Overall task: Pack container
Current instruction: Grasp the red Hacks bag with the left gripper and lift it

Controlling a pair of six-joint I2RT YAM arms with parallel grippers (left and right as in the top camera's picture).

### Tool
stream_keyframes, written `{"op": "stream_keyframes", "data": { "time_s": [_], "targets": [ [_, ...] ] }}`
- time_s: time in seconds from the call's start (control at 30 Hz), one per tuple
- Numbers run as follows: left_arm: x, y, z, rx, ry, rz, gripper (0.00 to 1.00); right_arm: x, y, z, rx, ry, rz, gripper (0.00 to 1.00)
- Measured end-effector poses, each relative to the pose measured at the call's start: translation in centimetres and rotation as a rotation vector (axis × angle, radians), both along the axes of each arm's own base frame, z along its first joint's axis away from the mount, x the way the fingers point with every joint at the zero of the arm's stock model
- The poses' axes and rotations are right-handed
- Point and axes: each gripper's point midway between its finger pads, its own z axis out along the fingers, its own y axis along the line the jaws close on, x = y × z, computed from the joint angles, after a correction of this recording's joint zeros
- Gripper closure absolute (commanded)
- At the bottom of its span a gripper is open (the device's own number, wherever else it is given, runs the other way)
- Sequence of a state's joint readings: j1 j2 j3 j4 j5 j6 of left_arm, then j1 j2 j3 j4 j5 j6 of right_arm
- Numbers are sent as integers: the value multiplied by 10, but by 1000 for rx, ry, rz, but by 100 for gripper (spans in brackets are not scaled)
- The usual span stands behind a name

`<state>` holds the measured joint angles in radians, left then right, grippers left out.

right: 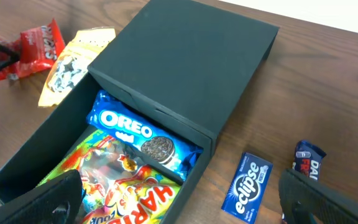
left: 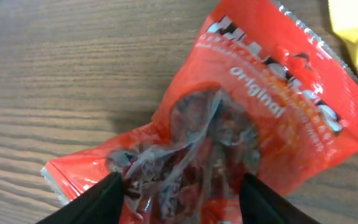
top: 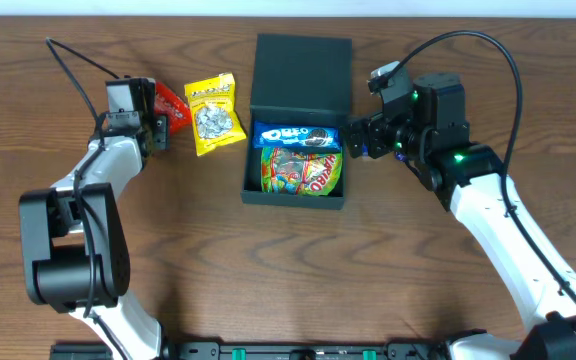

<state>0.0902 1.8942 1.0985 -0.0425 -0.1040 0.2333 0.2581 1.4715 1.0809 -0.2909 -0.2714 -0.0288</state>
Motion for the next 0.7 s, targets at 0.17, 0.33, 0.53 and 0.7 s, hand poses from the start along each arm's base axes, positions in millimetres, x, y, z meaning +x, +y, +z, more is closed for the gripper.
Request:
{"op": "stream_keyframes", "data": {
  "time_s": [0.17, 0.33, 0.53, 0.7],
  "targets": [
    [3, 0, -6, 5, 8, -8, 84, 0, 0, 0, 0, 0, 0, 1],
    [5, 0, -5, 3, 2, -6, 94, 0, 0, 0, 0, 0, 0, 1],
    [7, -2, 9, 15, -22, -41, 94, 0, 0, 0, 0, 0, 0, 1],
    [18, -11, 74, 64, -167, -165, 94, 0, 0, 0, 0, -2, -1, 1]
  ]
}}
